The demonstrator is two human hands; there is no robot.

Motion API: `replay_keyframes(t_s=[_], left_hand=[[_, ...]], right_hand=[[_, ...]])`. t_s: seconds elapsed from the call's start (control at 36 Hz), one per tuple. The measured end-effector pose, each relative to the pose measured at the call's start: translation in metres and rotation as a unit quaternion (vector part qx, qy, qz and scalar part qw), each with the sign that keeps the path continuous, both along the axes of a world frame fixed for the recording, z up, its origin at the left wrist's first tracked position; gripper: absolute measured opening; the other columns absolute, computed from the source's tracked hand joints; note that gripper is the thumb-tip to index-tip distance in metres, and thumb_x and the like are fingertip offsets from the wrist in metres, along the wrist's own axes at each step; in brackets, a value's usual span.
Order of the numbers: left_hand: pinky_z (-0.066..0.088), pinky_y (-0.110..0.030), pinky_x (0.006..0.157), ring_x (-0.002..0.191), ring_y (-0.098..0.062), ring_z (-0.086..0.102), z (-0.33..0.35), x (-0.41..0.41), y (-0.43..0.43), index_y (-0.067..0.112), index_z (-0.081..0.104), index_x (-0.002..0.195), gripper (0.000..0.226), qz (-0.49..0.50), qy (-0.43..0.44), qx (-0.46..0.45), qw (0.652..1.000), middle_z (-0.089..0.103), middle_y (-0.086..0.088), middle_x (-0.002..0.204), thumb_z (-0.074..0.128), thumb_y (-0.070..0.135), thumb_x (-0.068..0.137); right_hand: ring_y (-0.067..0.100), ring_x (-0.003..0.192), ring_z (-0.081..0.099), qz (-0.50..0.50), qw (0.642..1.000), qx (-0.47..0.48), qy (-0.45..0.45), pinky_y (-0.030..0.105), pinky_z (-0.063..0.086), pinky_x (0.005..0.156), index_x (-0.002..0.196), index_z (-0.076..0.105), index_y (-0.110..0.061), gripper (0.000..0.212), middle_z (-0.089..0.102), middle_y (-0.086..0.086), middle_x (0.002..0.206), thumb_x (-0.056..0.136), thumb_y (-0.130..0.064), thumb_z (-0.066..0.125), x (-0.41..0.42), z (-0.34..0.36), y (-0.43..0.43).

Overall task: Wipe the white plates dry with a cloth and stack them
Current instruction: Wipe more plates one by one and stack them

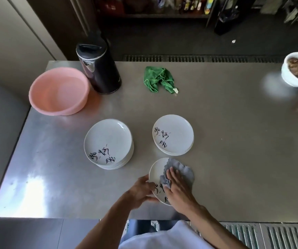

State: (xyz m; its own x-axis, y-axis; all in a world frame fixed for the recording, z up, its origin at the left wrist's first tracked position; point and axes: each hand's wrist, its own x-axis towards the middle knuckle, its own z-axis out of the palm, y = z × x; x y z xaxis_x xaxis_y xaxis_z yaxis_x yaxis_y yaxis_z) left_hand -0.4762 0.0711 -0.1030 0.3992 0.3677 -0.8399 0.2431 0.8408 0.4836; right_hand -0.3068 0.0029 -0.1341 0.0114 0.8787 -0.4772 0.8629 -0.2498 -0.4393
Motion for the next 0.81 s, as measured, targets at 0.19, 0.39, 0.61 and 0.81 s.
replay_keyframes(t_s=[0.19, 0.39, 0.61, 0.81], left_hand=[[0.061, -0.048, 0.087, 0.096, -0.035, 0.074, -0.009, -0.011, 0.004, 0.005, 0.068, 0.12, 0.04, 0.036, -0.014, -0.004, 0.999, 0.074, -0.021, 0.108, 0.051, -0.005, 0.086], [0.06, -0.056, 0.086, 0.101, -0.043, 0.072, -0.009, -0.018, 0.002, 0.025, 0.055, 0.137, 0.065, 0.054, -0.018, 0.0, 0.998, 0.073, -0.023, 0.114, 0.061, 0.002, 0.076], [0.06, -0.058, 0.087, 0.102, -0.043, 0.072, -0.003, -0.01, -0.005, 0.025, 0.049, 0.143, 0.062, 0.045, -0.007, 0.029, 0.999, 0.07, -0.025, 0.118, 0.047, -0.013, 0.094], [0.057, -0.061, 0.091, 0.107, -0.049, 0.068, 0.003, -0.018, 0.007, 0.021, 0.054, 0.139, 0.061, 0.031, -0.019, 0.038, 0.999, 0.071, -0.025, 0.119, 0.045, -0.015, 0.091]], right_hand=[[0.015, 0.153, -0.005, 0.194, 0.979, 0.049, 0.027, 0.024, -0.016, 0.12, 0.159, 0.016, -0.018, 0.057, -0.003, -0.005, 0.164, 0.107, -0.036, 0.026, -0.009, 0.012, -0.002], [0.008, 0.153, -0.001, 0.221, 0.974, 0.02, 0.043, 0.017, -0.01, 0.12, 0.158, 0.023, -0.02, 0.058, 0.003, -0.012, 0.164, 0.102, -0.032, 0.03, 0.022, 0.009, -0.029], [0.022, 0.154, -0.01, 0.031, 0.999, -0.037, 0.015, 0.029, -0.014, 0.12, 0.159, 0.006, -0.008, 0.06, -0.012, 0.007, 0.166, 0.108, -0.034, 0.025, -0.002, -0.004, 0.018], [0.015, 0.153, -0.01, 0.104, 0.988, -0.02, 0.116, 0.025, -0.011, 0.122, 0.159, 0.013, -0.012, 0.057, -0.006, -0.005, 0.165, 0.109, -0.033, 0.03, -0.018, 0.013, 0.025]])
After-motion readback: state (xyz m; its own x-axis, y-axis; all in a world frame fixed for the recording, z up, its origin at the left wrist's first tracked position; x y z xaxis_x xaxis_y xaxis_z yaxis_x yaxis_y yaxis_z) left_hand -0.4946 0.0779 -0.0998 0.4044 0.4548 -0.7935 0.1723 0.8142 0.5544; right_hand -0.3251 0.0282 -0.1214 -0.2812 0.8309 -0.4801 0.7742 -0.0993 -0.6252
